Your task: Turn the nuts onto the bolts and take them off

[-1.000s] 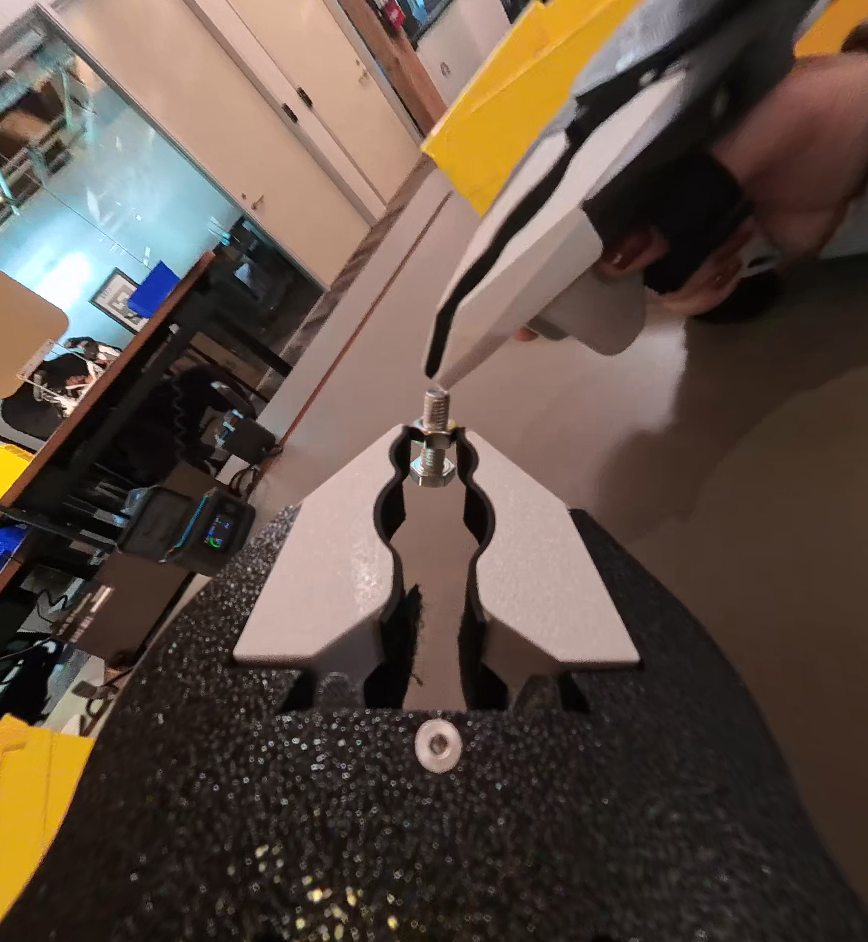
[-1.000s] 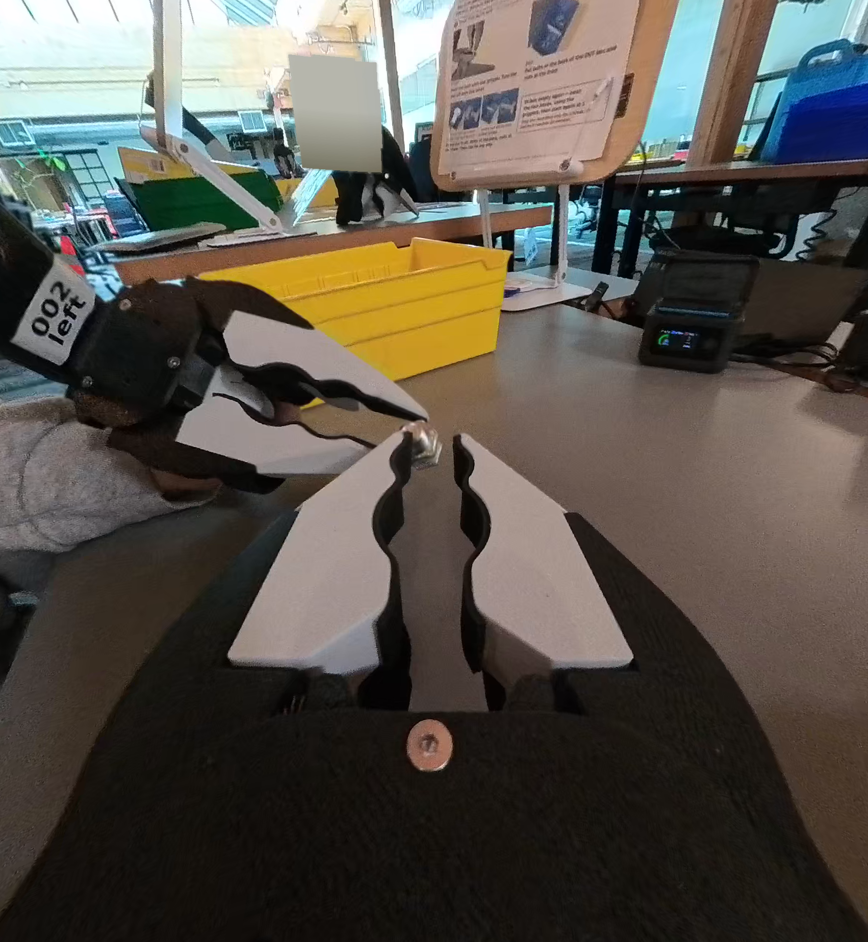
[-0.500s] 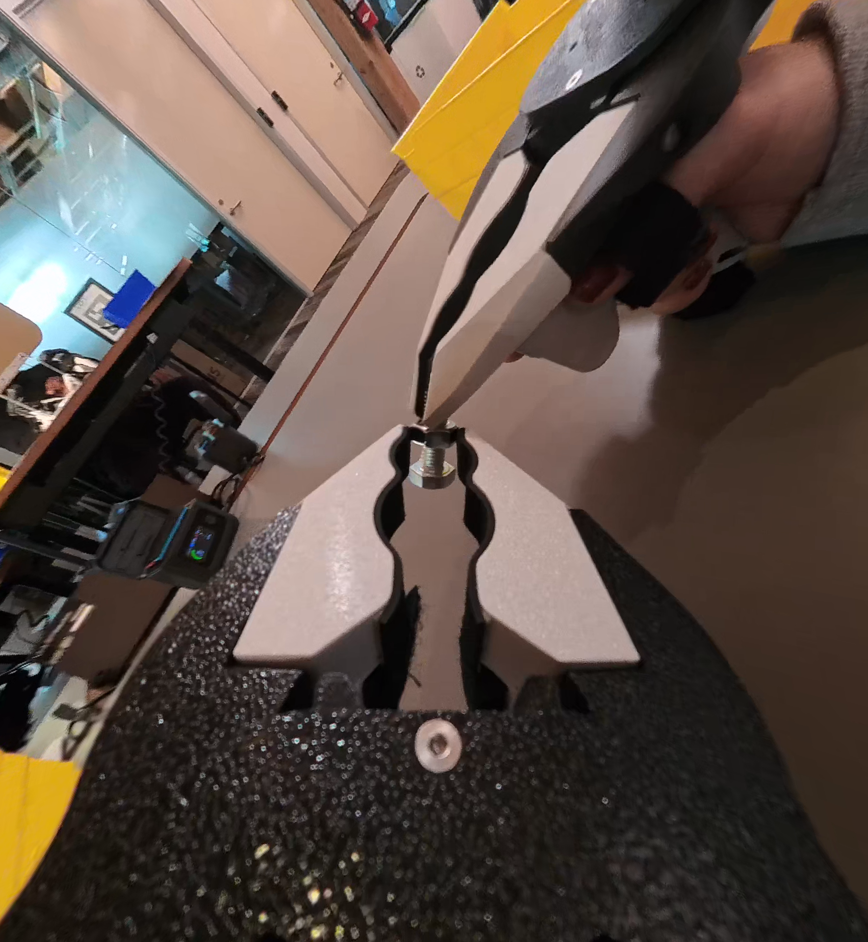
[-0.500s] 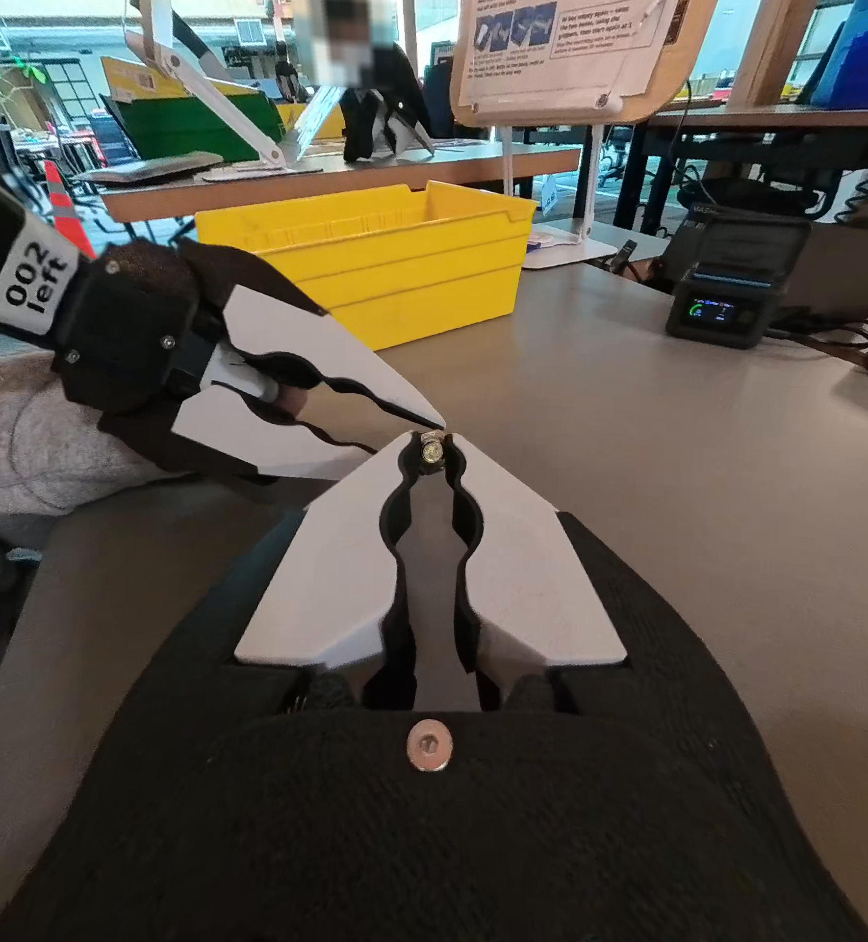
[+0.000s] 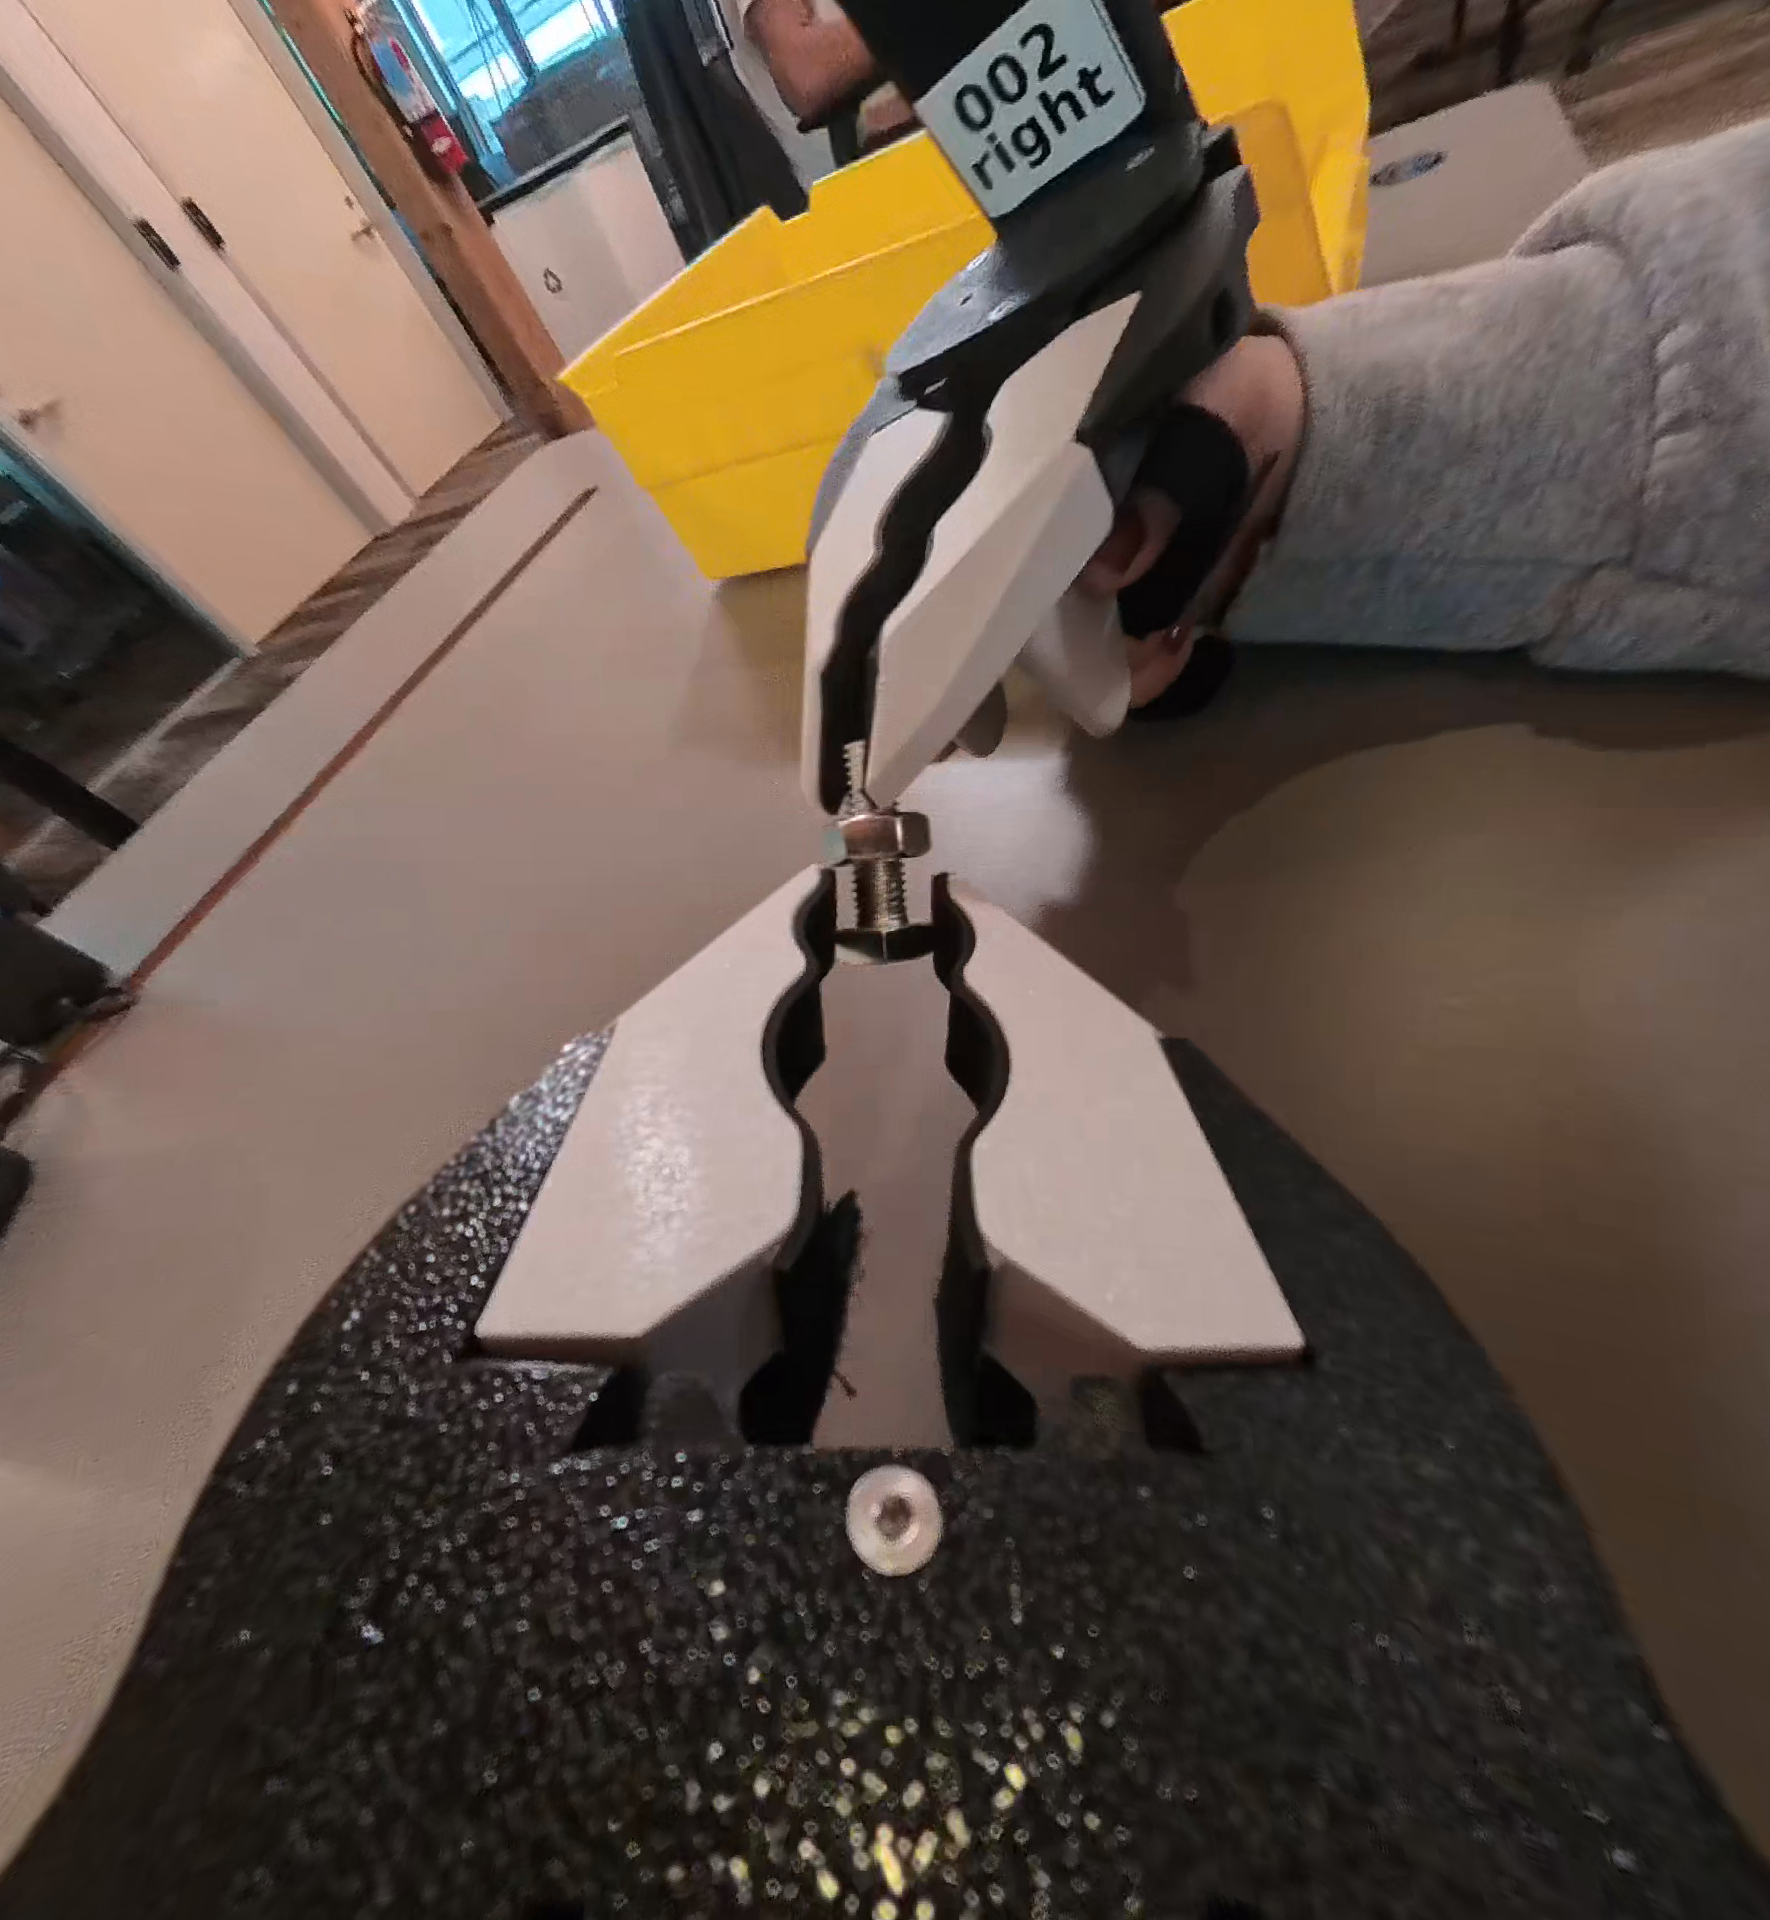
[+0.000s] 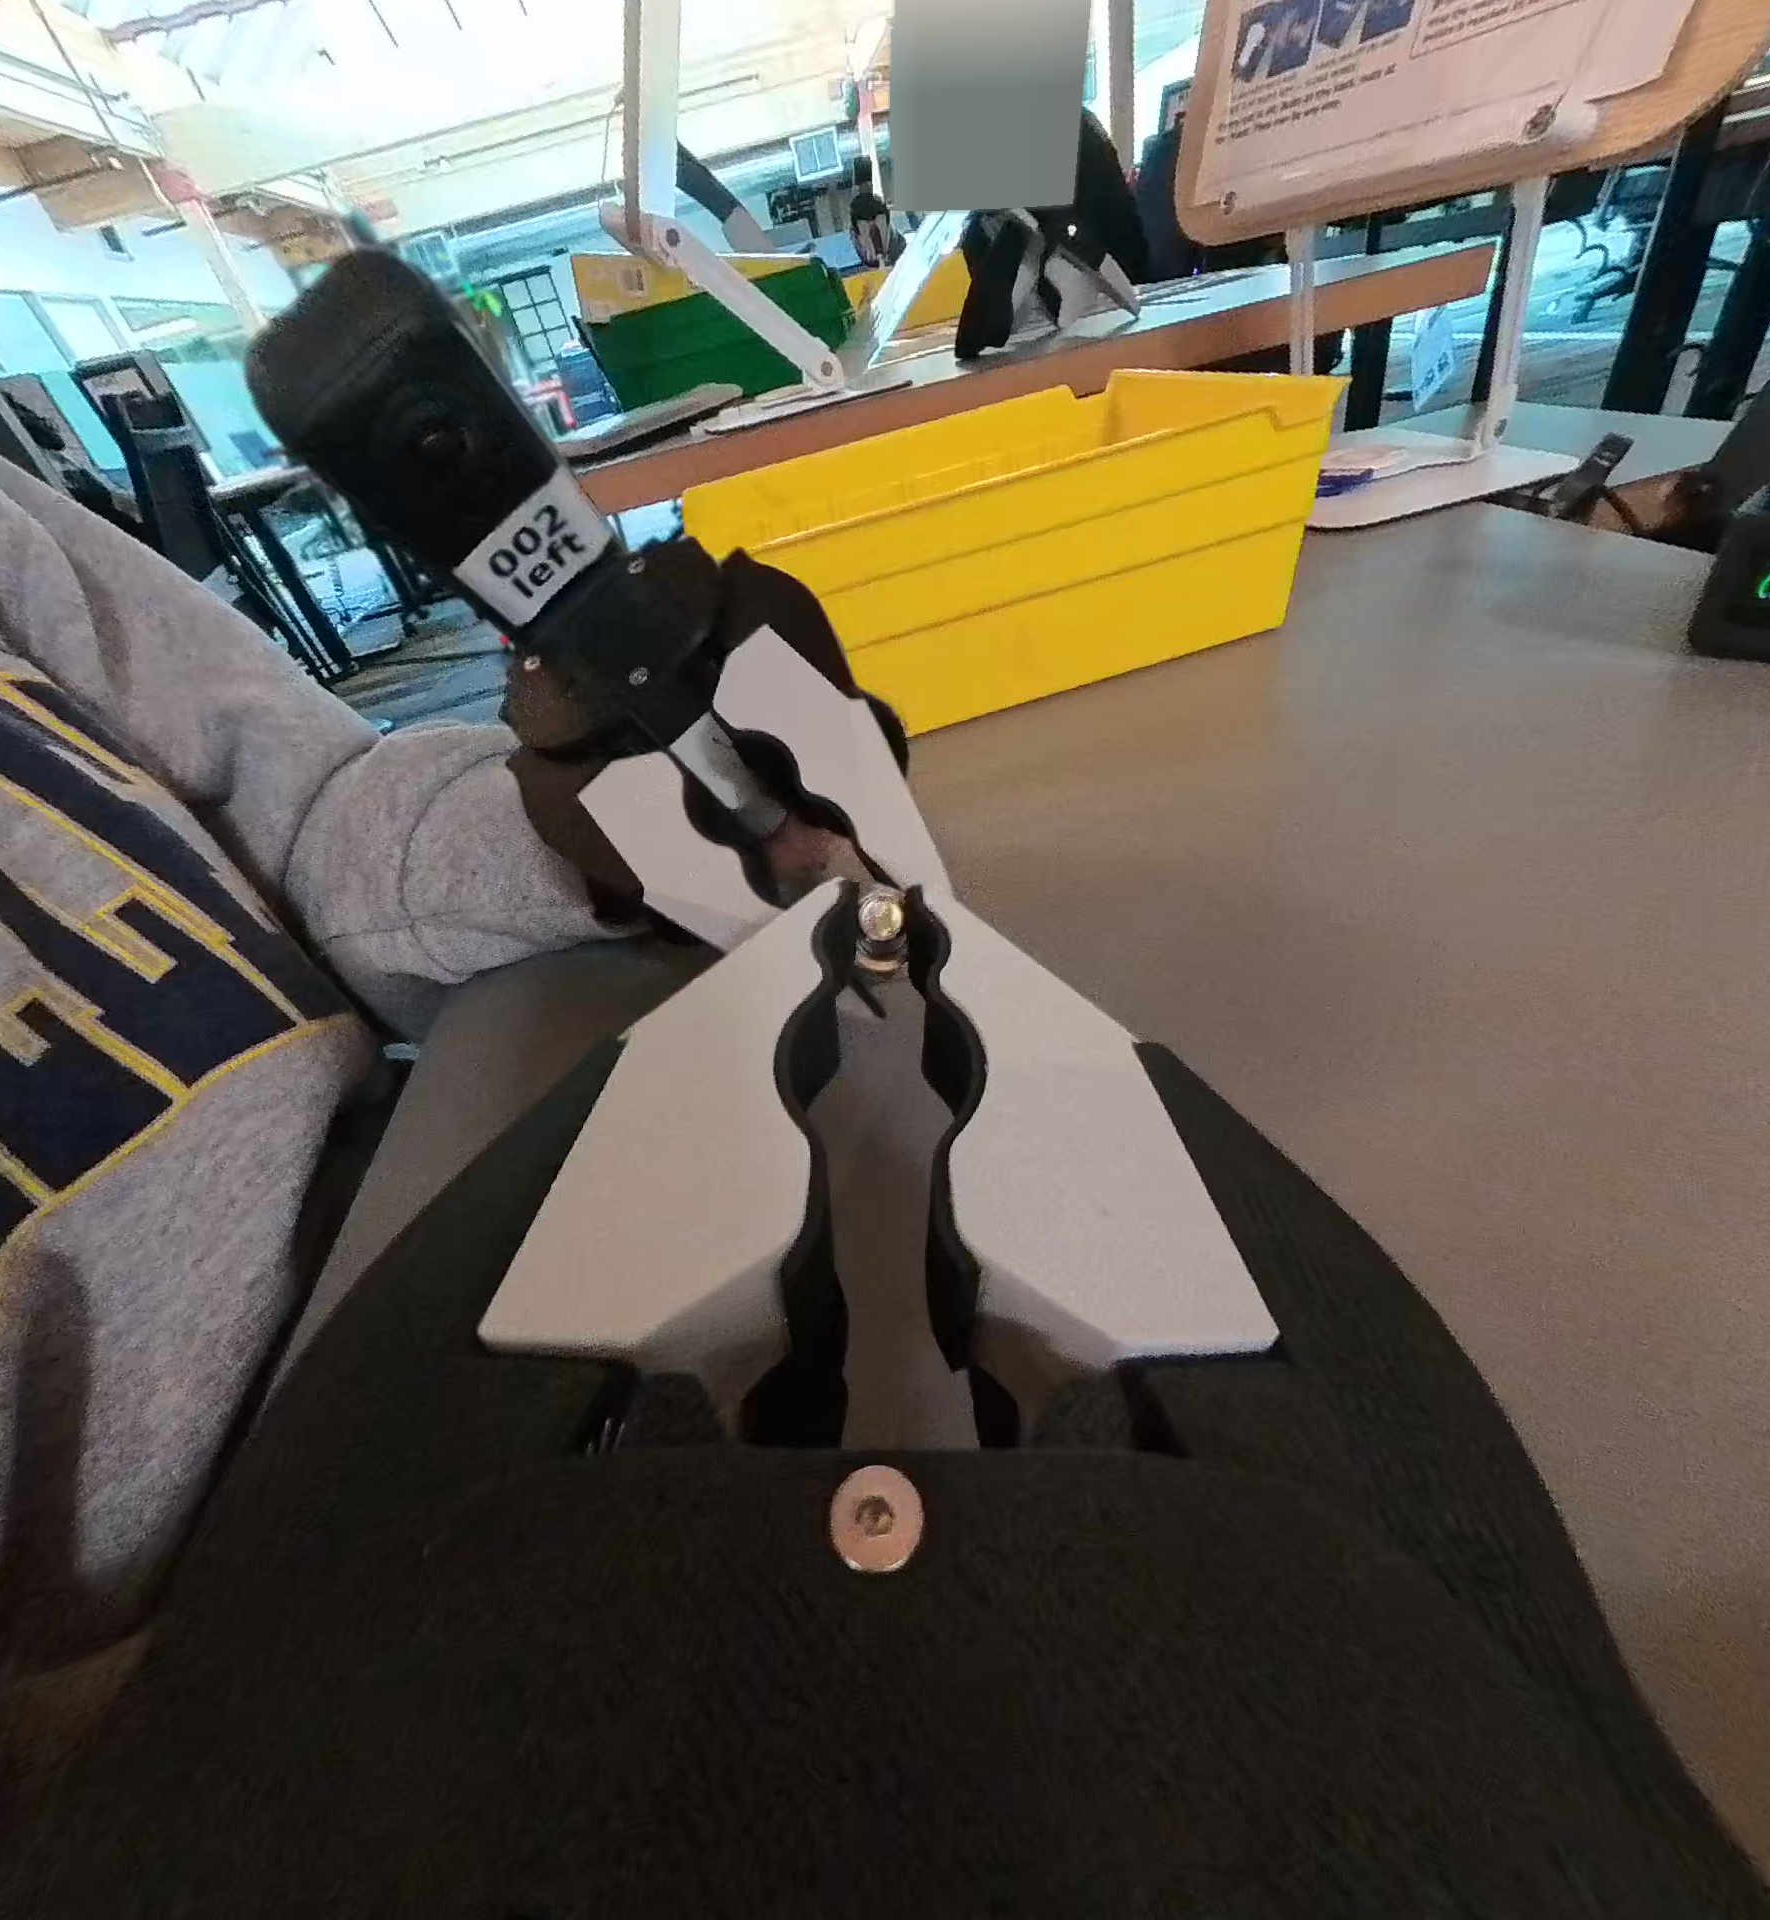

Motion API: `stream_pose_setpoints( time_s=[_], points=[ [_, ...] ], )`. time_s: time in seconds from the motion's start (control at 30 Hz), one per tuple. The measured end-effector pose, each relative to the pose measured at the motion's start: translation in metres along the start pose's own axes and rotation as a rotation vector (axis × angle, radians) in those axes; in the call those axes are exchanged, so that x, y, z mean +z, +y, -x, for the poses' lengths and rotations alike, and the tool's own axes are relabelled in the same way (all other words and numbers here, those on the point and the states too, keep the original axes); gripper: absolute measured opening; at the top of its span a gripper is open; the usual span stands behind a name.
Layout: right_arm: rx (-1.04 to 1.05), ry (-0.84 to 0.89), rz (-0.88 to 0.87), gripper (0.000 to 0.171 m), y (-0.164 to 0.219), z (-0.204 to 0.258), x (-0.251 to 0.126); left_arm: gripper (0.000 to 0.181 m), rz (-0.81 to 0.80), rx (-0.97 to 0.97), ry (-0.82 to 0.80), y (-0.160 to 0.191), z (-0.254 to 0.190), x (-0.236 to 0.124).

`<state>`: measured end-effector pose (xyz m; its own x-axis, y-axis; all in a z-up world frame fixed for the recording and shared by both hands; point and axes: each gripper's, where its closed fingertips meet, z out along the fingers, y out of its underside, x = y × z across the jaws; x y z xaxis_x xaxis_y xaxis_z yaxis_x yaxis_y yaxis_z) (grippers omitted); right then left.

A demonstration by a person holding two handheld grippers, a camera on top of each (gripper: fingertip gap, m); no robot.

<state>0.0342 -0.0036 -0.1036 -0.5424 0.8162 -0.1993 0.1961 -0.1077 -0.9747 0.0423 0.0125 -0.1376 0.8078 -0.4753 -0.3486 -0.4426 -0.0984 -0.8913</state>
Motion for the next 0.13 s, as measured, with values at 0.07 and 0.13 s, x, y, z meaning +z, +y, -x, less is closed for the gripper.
stream_pose_setpoints(
  time_s=[0.07,0.13],
  points=[
    [0.008,0.007,0.005,0.008,0.0008,-0.0018,0.0010,0.016,0.022,-0.036,0.002,0.0019,0.0019,0.0007],
    [0.026,0.042,-0.007,0.009,-0.0008,-0.0081,0.0013,0.015,0.055,0.002,-0.062,0.0055,0.0099,0.0008]
  ],
)
